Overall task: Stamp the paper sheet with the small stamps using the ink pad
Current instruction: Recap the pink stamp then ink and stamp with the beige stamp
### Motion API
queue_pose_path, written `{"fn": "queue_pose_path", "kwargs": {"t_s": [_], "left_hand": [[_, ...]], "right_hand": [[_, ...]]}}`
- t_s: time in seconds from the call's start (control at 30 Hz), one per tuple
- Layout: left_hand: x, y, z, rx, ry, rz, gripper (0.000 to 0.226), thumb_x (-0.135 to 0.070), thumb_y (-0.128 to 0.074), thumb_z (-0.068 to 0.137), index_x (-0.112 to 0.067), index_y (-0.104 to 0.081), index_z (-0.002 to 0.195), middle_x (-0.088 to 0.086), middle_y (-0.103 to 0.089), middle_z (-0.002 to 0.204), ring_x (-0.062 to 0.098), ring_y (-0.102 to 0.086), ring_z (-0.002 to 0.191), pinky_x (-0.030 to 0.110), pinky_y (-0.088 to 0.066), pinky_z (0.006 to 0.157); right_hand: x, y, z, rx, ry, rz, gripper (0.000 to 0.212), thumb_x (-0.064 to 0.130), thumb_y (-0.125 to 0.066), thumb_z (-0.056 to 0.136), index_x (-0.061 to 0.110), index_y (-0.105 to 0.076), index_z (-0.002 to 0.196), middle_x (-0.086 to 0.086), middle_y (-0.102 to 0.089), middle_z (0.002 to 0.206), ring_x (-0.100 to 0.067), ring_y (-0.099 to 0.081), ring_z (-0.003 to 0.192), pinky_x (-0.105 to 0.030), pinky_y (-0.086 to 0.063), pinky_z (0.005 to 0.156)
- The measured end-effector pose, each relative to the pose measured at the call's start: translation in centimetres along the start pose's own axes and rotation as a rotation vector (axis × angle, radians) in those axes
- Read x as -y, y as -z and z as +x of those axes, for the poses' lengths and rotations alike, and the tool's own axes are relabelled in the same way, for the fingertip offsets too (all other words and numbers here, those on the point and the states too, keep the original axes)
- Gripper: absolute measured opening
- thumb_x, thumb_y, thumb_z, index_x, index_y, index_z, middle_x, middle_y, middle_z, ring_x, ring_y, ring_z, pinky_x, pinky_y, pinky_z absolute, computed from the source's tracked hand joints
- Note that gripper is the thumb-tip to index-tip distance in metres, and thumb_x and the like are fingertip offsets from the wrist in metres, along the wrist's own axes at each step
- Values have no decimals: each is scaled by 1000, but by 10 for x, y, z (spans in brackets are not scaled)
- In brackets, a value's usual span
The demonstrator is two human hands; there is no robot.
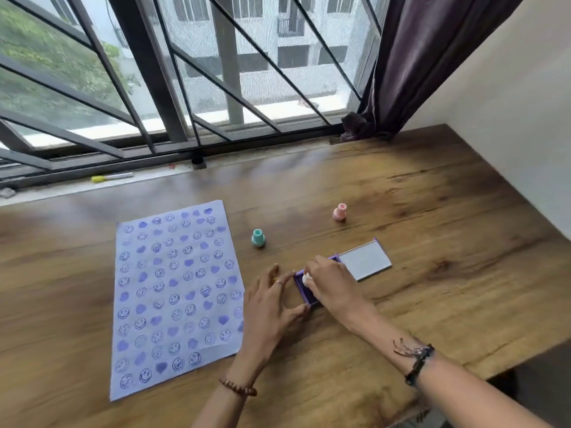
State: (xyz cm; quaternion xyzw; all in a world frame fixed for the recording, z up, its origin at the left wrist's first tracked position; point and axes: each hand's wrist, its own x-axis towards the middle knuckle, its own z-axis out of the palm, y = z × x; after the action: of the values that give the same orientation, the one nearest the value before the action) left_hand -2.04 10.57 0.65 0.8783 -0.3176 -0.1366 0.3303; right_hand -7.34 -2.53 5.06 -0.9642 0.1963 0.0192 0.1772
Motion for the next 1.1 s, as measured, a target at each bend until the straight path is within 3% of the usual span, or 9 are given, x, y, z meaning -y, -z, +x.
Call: {"fn": "queue_pose_path", "kwargs": {"t_s": [0.1, 0.2, 0.3, 0.47, 0.57, 0.63, 0.77, 0.9, 1.1], "left_hand": [[-3, -1, -2, 11, 31, -31, 64, -44, -69, 66, -43, -45, 124, -4, -35, 146, 16, -32, 130, 32, -24, 104], [-5, 3, -2, 88, 5, -12, 68, -44, -67, 71, -38, -38, 132, 0, -26, 151, 19, -26, 136, 34, -22, 109], [4, 20, -9, 151, -41, -118, 72, -38, -68, 76, -26, -33, 138, 2, -20, 154, 17, -22, 139, 23, -17, 109], [54, 70, -34, -46, -102, -159, 40, -20, -63, 83, -22, -54, 121, -1, -49, 136, 17, -41, 127, 13, -26, 93], [87, 92, -45, -30, -16, -137, 32, -14, -61, 84, -18, -59, 116, 2, -51, 136, 20, -36, 133, 26, -28, 102], [103, 101, -48, 52, 4, -103, 33, -12, -61, 83, -18, -60, 116, 3, -46, 141, 23, -29, 137, 40, -23, 112], [118, 109, -53, 100, -66, -91, 36, -15, -62, 84, -20, -58, 119, 2, -41, 145, 23, -24, 139, 37, -20, 109], [120, 110, -54, 103, -70, -142, 37, -15, -62, 83, -20, -57, 120, 2, -41, 145, 22, -23, 140, 33, -19, 107], [124, 112, -50, 153, -38, -258, 40, -18, -66, 81, -17, -57, 120, 4, -38, 146, 23, -19, 141, 39, -15, 112]], "right_hand": [[7, 12, 10, 68, -87, -3, 17, 5, -51, 80, 0, -67, 82, -21, -67, 90, -36, -62, 86, -37, -47, 66], [18, 23, 14, 144, -141, -21, 13, -1, -52, 77, 1, -62, 69, -23, -63, 74, -38, -61, 78, -30, -36, 58], [28, 29, 10, 182, -231, -8, 11, 0, -54, 76, 5, -57, 67, -23, -62, 77, -37, -60, 80, -30, -36, 59], [69, 15, -26, -124, -354, 358, 13, 16, -66, 74, 6, -69, 82, -15, -71, 86, -29, -64, 85, -32, -45, 67], [114, -12, -59, -99, -342, 656, 11, 19, -73, 71, 16, -70, 81, 4, -68, 69, -7, -63, 68, -19, -42, 60], [137, -33, -71, -69, -346, 705, 9, 20, -71, 72, 18, -70, 80, 8, -65, 66, -4, -61, 64, -14, -42, 57], [164, -58, -78, -95, -311, 555, 12, 16, -61, 80, 11, -67, 89, -4, -68, 94, -17, -62, 83, -26, -46, 75], [178, -66, -78, -78, -266, 356, 18, 13, -48, 86, 7, -63, 95, -10, -63, 103, -26, -60, 90, -36, -45, 81], [189, -70, -71, 13, -241, 168, 19, 12, -44, 91, 8, -58, 104, -9, -54, 120, -28, -59, 103, -35, -44, 85]]}}
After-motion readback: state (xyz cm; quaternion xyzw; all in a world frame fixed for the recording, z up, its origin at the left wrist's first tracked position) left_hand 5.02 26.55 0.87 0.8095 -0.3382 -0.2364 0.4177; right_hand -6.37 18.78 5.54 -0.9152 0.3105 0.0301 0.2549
